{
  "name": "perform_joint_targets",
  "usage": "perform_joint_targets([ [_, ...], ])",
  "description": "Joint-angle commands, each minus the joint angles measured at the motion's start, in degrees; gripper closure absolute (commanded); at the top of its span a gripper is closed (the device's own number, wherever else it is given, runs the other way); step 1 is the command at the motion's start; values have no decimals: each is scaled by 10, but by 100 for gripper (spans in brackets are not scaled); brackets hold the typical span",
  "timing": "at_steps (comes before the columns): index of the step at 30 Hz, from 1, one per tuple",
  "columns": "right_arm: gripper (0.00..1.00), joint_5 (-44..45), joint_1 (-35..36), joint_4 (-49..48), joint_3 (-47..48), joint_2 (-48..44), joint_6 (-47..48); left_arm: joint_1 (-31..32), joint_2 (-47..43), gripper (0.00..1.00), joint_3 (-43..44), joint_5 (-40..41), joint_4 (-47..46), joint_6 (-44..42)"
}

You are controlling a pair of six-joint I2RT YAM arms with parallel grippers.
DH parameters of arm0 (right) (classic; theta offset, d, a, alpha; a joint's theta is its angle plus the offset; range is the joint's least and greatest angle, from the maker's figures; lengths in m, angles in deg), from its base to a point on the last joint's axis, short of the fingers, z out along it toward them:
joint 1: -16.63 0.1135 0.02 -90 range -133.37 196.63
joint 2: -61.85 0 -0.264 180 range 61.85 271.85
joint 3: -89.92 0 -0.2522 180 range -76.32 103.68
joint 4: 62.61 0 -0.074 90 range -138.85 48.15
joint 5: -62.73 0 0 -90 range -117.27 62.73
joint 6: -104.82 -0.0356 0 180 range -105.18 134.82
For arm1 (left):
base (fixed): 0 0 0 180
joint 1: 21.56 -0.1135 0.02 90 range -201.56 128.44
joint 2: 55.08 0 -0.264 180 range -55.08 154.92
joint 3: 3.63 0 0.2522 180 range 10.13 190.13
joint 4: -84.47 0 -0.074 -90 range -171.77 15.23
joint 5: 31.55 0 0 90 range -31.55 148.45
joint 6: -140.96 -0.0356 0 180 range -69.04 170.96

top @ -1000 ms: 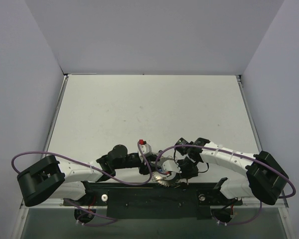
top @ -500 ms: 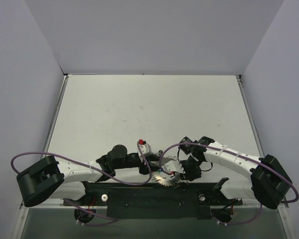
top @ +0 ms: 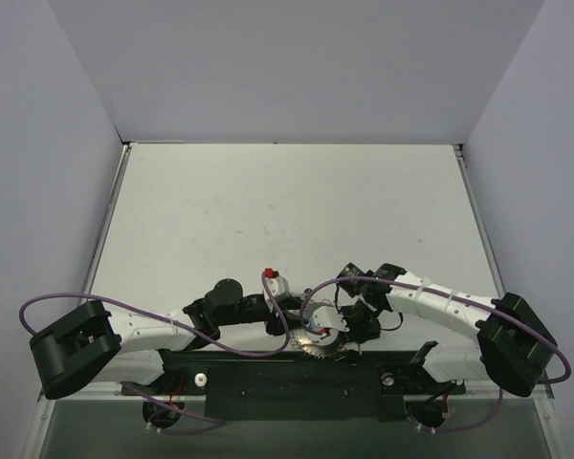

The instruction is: Put the keys on the keyring

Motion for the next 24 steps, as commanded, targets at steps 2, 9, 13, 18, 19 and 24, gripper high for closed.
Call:
perform_joint_targets([
  [2, 78, 23, 19, 5, 14, 14, -21, 3, -11, 48, -2, 2, -19, -4],
  [9, 83, 42, 33, -12, 8, 23, -39, 3, -18, 48, -8, 8, -19, -5],
  [13, 85, 49, 37, -18, 7, 26, -43, 3, -24, 48, -12, 11, -19, -5],
  [18, 94, 45, 38, -16, 9, 25, -46, 3, -26, 48, -13, 12, -19, -6],
  [19, 96, 44, 38, -11, 11, 23, -45, 3, -27, 48, -13, 12, -19, -6],
  [24, 100, 37, 34, 18, 29, 17, -41, 3, -28, 48, -13, 11, -18, -8],
])
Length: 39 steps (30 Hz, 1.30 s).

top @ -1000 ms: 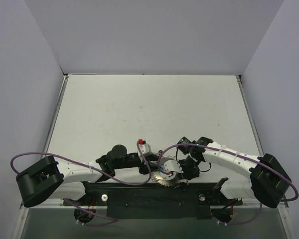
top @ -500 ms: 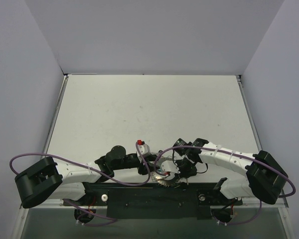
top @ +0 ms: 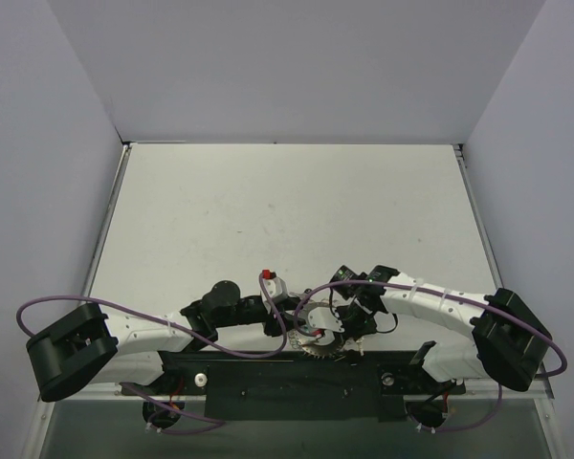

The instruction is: Put the keys on the keyring

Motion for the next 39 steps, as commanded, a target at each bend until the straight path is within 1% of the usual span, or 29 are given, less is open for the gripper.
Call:
perform_joint_targets([
  [1, 100, -7, 0, 55, 28, -5, 0, 3, -13, 48, 0, 3, -20, -7],
  [4, 100, -14, -6, 83, 44, -11, 12, 3, -12, 48, 1, 3, -20, -8],
  [16, 100, -12, -35, 144, 95, -26, 43, 3, -5, 48, 10, 3, -20, -9],
  [19, 100, -17, -43, 161, 118, -27, 50, 3, 15, 48, 25, -8, -23, -14],
  [26, 100, -24, -52, 188, 163, -26, 51, 3, 86, 48, 80, -45, -76, -24],
  [30, 100, -37, -61, 196, 188, -24, 40, 3, 126, 51, 118, -57, -89, -22],
  [32, 100, -45, -66, 198, 198, -25, 37, 3, 139, 56, 133, -67, -91, -21],
  [36, 100, -65, -76, 198, 210, -23, 30, 3, 158, 60, 143, -83, -91, -10],
  [39, 100, -79, -79, 197, 210, -21, 29, 3, 166, 61, 142, -86, -93, 1],
])
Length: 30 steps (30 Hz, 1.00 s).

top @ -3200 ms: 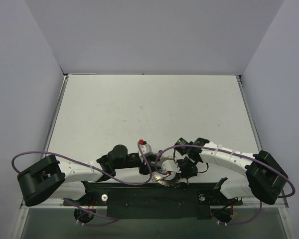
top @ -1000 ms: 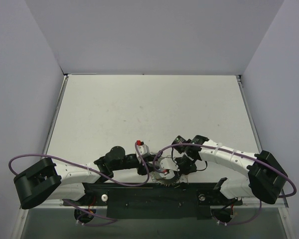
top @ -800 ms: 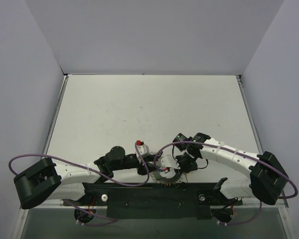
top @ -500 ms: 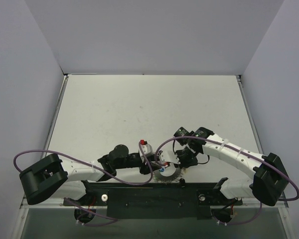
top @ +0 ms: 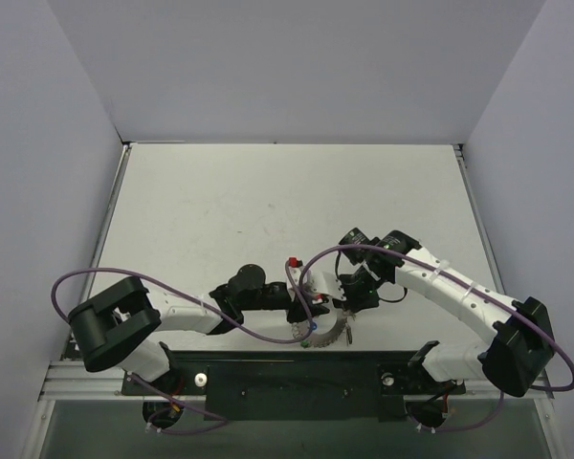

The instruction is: Put the keys on the keyring

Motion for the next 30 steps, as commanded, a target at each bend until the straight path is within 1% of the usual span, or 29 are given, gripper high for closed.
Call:
perform_joint_targets([
  [1, 100, -38, -6, 32, 18, -7, -10, 3, 19, 61, 17, -25, -37, 20],
  [5, 100, -57, -16, 26, 14, -7, -13, 3, 48, 61, 3, -17, -76, 45],
  [8, 100, -61, -19, 16, 6, -6, -19, 3, 72, 61, -6, -13, -138, 74],
  [11, 100, -64, -26, 4, -8, -8, -24, 3, 99, 61, -5, -12, -175, 86],
  [15, 100, -66, -35, -9, -23, -11, -28, 3, 124, 61, -4, -29, -209, 96],
  [23, 100, -86, -48, -10, -20, -17, -30, 3, 152, 61, -2, -49, -234, 93],
  [30, 100, -109, -64, 11, 7, -13, -29, -3, 145, 61, -13, -31, -244, 82],
])
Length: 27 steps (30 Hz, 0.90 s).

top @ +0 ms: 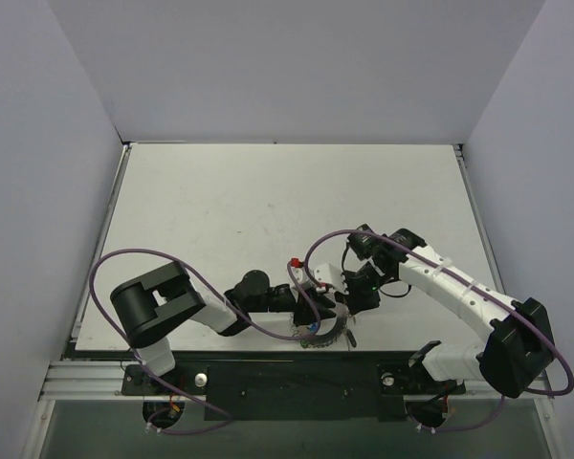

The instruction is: Put the keys on the keyring

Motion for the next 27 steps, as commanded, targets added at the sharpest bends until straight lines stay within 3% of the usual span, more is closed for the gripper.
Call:
perform_joint_targets([
  [1, 100, -36, -14, 34, 38, -11, -4, -6, -16, 61, -15, 12, -47, -11],
  [6, 100, -49, -26, 57, 80, 9, -4, -30, -74, 61, -40, 42, -36, -19],
  [14, 100, -55, -50, 112, 132, 34, 7, -45, -183, 62, -38, 63, 80, -62],
  [18, 100, -70, -74, 163, 185, 53, 18, -62, -260, 62, -2, 29, 214, -111],
  [22, 100, -74, -92, 238, 250, 78, 65, -70, -328, 61, 67, 4, 432, -209],
  [27, 100, -70, -96, 283, 285, 77, 102, -79, -370, 61, 92, -30, 513, -278],
])
